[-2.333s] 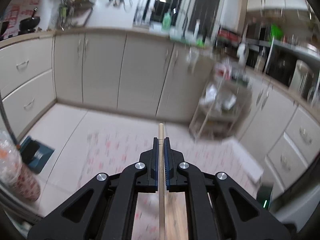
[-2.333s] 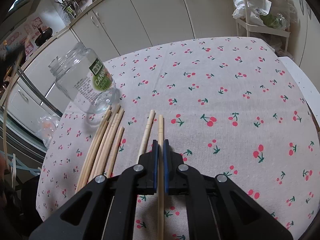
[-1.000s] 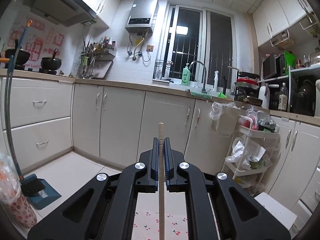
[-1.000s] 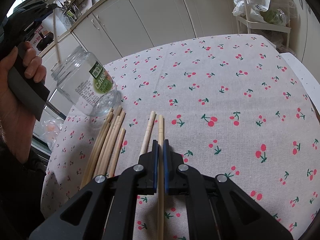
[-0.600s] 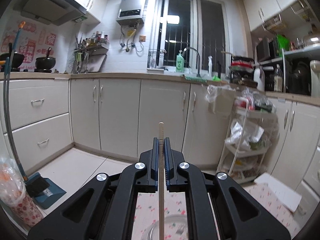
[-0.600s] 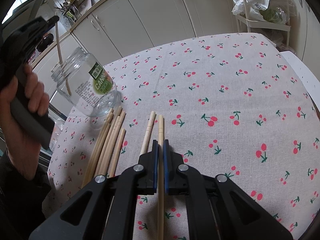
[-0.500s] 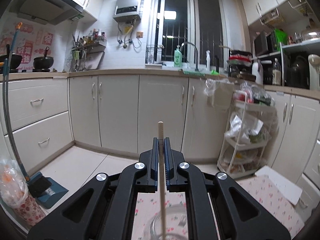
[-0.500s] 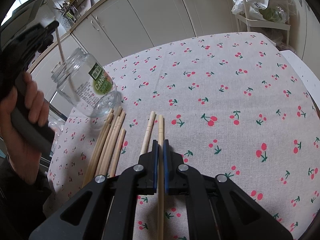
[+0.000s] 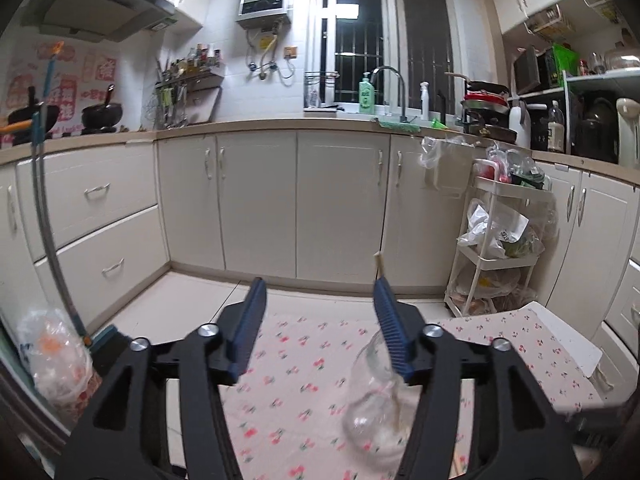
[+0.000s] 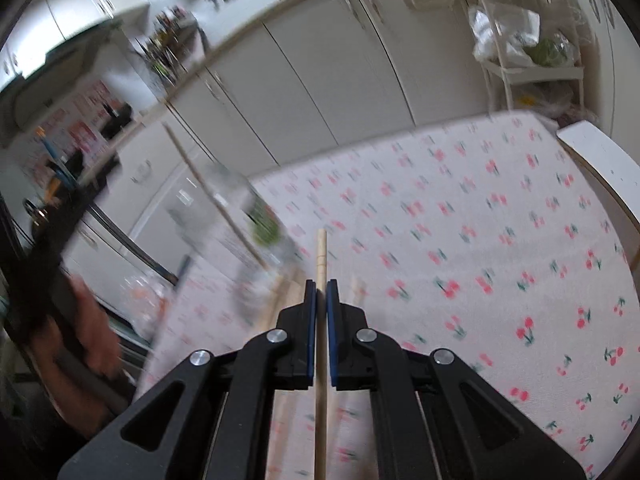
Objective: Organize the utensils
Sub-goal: 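Open the left tool to drop its stick into the glass jar, then carry the stick in the right tool over the jar and open it, then close the left tool on another wooden stick while the right tool grasps one too, then raise both held sticks upright and bring them above the jar mouth, then open the left tool to drop its stick into the jar, then lower the right tool's stick into the jar and open it, then close the left tool on a third wooden stick while the right tool grasps another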
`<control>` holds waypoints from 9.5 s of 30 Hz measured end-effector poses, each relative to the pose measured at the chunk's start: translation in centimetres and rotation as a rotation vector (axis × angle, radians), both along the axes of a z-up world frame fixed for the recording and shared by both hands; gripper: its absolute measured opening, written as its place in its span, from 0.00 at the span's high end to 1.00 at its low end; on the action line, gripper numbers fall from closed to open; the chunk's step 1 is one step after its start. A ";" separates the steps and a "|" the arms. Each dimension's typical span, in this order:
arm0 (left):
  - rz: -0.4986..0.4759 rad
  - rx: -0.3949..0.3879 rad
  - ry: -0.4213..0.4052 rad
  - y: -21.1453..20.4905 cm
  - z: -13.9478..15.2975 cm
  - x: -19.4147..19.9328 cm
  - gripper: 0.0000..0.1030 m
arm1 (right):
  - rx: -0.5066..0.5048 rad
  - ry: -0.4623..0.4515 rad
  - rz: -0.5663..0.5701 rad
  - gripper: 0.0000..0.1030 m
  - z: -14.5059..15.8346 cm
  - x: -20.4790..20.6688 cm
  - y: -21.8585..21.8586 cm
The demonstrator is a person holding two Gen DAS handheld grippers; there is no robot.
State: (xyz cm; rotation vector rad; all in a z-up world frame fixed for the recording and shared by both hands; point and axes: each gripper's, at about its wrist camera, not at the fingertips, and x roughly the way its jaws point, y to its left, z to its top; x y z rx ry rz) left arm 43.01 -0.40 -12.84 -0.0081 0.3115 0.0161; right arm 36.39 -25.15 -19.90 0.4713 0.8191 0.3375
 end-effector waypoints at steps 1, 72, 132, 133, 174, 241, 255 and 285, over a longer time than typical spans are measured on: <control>0.005 -0.006 0.005 0.4 -0.2 -0.4 0.44 | 0.017 -0.037 -0.003 0.94 1.2 0.3 0.5; -0.128 -0.052 0.536 -1.6 -11.8 -0.9 0.24 | -0.473 0.135 0.053 0.72 -5.2 -1.3 5.2; -0.269 -0.147 0.483 -1.0 -6.5 -0.3 0.95 | -0.027 0.042 0.009 0.94 -2.1 -2.0 -1.7; -0.269 -0.176 0.448 -0.5 -5.6 -0.4 0.95 | -0.019 0.022 -0.004 0.94 -1.6 -2.0 -1.7; 0.041 -0.268 -0.200 -1.6 2.6 9.1 0.95 | -0.036 -0.135 -0.131 0.94 0.0 -1.1 -2.5; 0.008 -0.212 -0.061 4.4 -0.3 1.9 0.42 | 0.199 -0.554 -0.369 0.94 9.8 9.8 4.3; 0.034 -0.273 -0.043 6.6 -0.6 2.6 0.37 | 0.014 -0.545 -0.244 0.94 6.8 8.3 8.9; -0.084 -0.178 0.513 1.4 -10.4 -2.5 0.31 | -0.468 0.093 0.126 0.89 -5.1 -2.8 7.8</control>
